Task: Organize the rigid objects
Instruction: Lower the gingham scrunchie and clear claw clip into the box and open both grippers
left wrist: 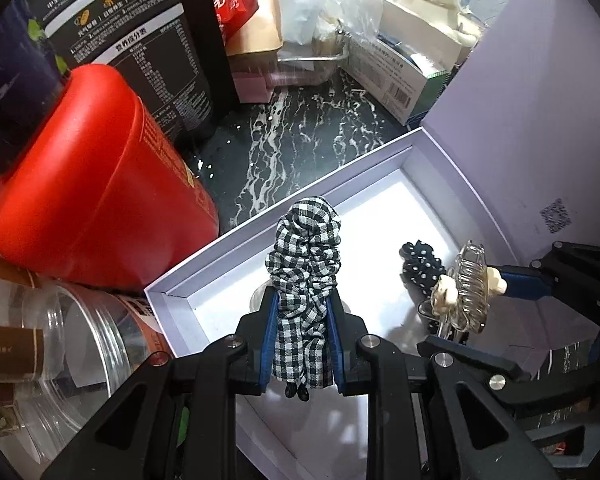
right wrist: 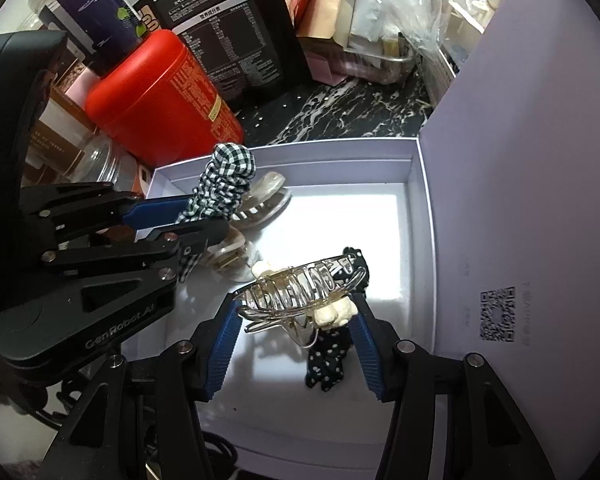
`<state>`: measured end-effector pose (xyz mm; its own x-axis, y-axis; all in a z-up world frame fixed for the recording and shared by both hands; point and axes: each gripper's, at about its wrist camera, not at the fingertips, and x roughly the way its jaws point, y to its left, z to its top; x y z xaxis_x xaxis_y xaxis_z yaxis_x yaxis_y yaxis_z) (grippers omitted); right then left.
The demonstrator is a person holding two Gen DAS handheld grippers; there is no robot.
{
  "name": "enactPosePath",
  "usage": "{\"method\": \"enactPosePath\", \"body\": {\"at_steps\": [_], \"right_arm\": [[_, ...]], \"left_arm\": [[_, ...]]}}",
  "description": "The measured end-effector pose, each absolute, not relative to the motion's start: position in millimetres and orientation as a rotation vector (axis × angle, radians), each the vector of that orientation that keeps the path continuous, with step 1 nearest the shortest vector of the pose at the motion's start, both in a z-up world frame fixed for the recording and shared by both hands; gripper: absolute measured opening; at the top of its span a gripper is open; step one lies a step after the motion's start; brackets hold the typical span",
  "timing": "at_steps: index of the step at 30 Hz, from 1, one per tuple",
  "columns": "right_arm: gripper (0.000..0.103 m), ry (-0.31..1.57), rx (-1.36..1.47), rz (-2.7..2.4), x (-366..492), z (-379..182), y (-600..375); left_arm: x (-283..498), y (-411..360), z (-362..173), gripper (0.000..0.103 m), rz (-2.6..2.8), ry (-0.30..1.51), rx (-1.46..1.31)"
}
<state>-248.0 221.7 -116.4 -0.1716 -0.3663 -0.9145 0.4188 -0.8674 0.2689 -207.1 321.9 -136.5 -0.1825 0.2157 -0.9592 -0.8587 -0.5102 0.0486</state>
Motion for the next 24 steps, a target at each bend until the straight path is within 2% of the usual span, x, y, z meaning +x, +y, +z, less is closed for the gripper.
{"method": "enactPosePath", "body": {"at_steps": [21,24], "right_arm": [[0.055,0.099,1.675,-2.056,-248,-137,214],[0.061,0.095,1.690,-2.046,-245,-136,213]], "left_arm": [[-203,323,-144,0.023,1.773,0.857,-1.267],[-202,323,-143,0.023,1.765,0.867,-1.278]]}}
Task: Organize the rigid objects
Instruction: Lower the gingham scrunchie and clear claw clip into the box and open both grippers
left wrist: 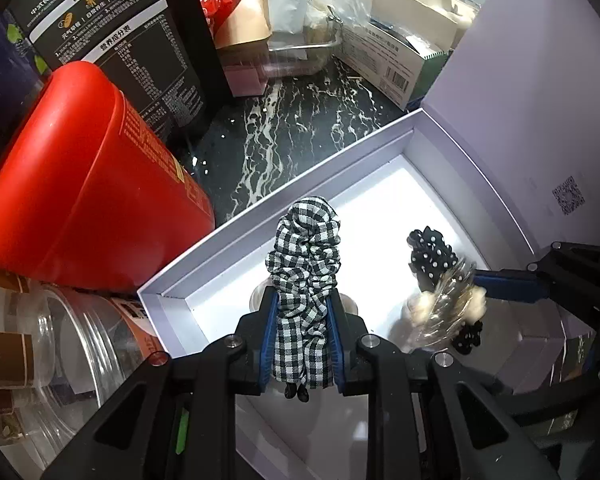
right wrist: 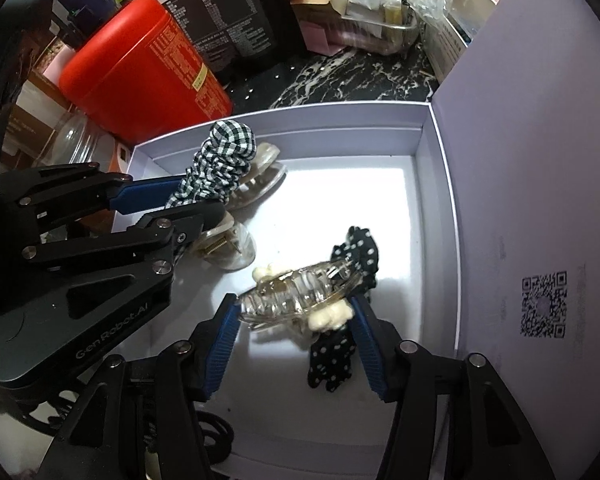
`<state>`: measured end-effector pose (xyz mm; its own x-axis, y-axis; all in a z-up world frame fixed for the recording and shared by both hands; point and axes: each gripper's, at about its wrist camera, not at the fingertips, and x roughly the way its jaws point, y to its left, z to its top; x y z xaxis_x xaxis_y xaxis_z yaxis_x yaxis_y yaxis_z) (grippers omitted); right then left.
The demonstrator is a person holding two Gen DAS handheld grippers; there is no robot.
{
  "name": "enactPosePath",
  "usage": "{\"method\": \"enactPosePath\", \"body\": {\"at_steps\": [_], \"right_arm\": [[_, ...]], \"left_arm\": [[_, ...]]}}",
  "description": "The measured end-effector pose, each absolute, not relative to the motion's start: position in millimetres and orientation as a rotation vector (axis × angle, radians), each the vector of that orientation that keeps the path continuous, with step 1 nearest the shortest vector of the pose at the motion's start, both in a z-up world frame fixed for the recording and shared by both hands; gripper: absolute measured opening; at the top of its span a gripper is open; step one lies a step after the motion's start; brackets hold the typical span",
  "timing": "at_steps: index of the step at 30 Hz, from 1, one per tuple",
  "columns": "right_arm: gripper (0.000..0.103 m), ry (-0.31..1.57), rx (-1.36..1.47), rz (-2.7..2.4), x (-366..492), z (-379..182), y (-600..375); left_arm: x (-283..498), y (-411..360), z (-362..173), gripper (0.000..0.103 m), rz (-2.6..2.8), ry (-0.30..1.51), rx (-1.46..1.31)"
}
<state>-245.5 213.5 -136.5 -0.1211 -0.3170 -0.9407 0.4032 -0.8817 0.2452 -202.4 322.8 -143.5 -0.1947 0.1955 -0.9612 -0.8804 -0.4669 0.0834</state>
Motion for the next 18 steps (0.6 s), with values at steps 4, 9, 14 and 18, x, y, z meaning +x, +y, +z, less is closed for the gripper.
{"method": "enactPosePath", "body": {"at_steps": [4,9,14,18], "right_arm": [[0.073,0.113,1.681,-2.053,-239,-131,211],[0.074,0.118,1.674,-2.082,-230,-122,214],[0.074,0.091,1.678,-2.094,-223,-111,221],[0.074,0.097,1.671,-2.101,-216,-102,223]], "left_arm": [[-202,319,-141,0.025,1.774,0.869,-1.306],[-201,313,-133,0.035,1.803,0.861,-1.306],[-197,307,-121,0.071,1.804,0.835,-1.300],[-190,303,-112,0.071,1.808,0.825,-1.294]]}}
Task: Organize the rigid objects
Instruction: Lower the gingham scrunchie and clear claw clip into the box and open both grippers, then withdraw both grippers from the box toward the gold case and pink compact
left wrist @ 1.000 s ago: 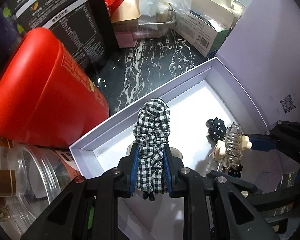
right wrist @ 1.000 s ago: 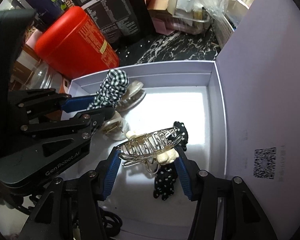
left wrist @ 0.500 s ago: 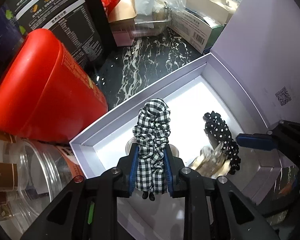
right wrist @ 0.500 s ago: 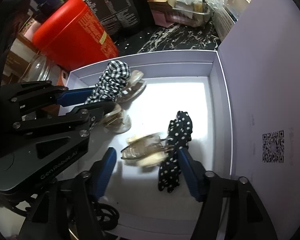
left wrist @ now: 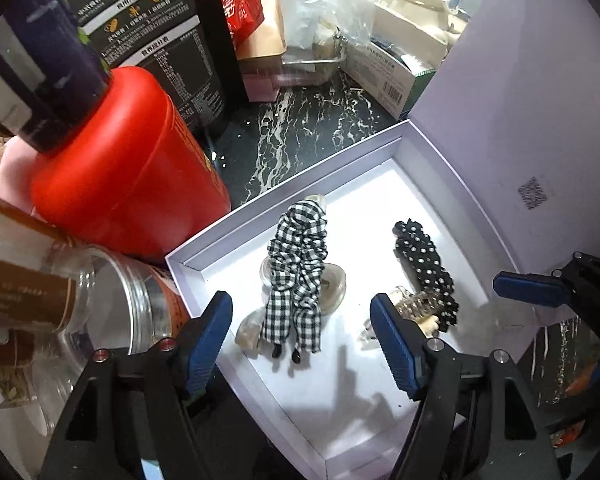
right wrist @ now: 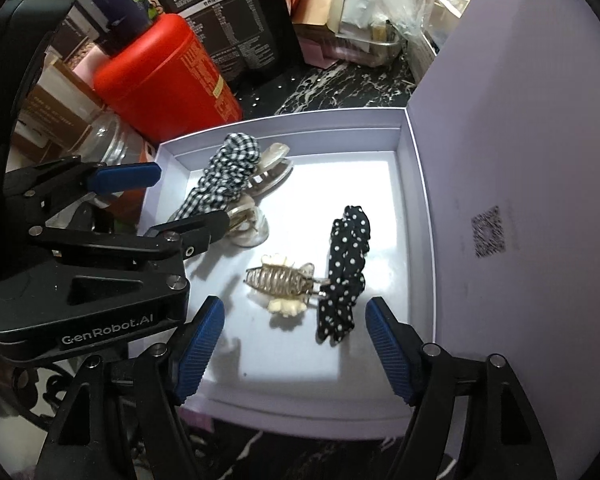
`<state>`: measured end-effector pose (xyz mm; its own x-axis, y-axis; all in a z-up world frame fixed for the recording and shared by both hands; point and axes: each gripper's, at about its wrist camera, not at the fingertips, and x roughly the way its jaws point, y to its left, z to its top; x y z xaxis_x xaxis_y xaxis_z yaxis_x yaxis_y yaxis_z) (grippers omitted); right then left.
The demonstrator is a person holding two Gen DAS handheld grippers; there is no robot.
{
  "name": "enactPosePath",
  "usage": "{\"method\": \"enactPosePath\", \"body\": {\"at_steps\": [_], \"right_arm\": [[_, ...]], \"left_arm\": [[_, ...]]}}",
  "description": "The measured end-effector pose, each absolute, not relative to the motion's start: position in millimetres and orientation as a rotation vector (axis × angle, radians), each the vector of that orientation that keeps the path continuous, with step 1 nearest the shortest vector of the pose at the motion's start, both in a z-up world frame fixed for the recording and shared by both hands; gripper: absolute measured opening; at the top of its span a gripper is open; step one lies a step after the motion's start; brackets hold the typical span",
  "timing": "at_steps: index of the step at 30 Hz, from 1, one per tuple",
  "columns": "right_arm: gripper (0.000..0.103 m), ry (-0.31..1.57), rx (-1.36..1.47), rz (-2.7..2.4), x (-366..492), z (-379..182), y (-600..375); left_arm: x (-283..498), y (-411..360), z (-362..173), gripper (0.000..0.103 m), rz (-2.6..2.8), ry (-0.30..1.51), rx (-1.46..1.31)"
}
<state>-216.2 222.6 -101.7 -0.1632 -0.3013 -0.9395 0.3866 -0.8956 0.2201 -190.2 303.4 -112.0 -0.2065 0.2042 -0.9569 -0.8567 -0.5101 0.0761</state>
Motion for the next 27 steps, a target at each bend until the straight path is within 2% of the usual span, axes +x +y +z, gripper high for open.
{"method": "enactPosePath", "body": {"at_steps": [16,27], "right_arm": [[0.074,0.125,1.569,-2.191,-192,-46,229],[0.074,0.151,1.476,-2.229,-174,-12,224]], "left_arm": [[-172,274,-55,0.071,1.871,0.687,-1.237],[-154,251,-12,0.071,1.956,0.675,-1.134]]}}
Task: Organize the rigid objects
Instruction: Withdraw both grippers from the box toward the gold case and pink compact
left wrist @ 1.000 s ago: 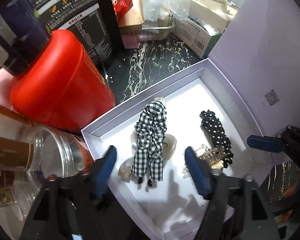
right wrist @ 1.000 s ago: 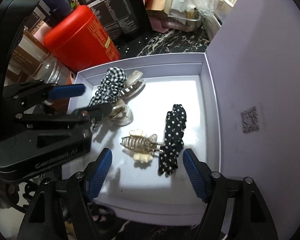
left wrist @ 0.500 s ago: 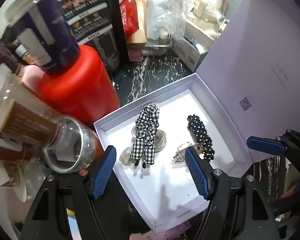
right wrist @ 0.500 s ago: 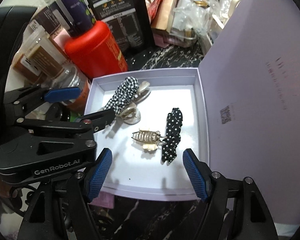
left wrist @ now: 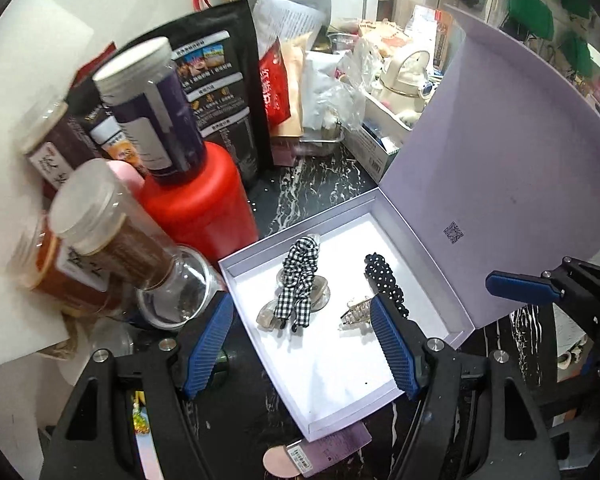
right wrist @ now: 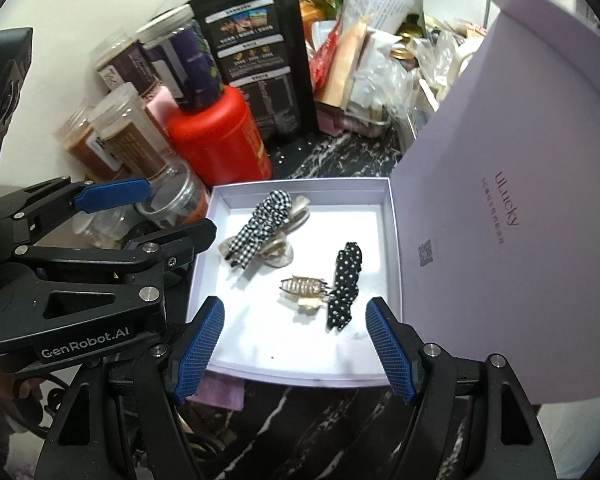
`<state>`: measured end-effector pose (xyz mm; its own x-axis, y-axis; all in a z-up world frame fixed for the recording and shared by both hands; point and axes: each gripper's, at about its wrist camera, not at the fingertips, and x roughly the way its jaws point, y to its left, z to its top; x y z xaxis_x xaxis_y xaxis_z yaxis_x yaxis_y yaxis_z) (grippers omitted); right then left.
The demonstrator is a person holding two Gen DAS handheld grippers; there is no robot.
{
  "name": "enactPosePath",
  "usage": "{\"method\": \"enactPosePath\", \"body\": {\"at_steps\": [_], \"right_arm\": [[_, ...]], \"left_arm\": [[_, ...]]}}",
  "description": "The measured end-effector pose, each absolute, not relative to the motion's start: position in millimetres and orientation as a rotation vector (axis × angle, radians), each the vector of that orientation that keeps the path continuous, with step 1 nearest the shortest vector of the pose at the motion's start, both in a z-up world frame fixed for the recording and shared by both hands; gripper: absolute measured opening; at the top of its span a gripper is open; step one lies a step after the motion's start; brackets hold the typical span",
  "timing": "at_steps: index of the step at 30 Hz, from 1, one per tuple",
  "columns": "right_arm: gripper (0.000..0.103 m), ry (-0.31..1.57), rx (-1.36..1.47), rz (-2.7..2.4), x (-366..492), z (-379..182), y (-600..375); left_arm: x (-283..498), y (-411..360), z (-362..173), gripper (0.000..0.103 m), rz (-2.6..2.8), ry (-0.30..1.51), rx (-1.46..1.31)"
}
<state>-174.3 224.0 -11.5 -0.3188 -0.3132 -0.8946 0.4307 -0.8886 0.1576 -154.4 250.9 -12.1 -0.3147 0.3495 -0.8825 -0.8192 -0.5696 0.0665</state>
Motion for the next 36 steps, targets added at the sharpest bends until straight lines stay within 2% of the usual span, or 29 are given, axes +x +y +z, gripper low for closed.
{"method": "enactPosePath", "body": {"at_steps": [24,36], "right_arm": [[0.074,0.263,1.315,-2.110,-95,16,226],[0.074,0.292,1.314,-2.041,-63,8,231]], "left_arm": [[-108,169,5,0.071,2.069,0.573,-1.164],[-81,133,-4,0.071,2.115,0.555,-1.207]]}}
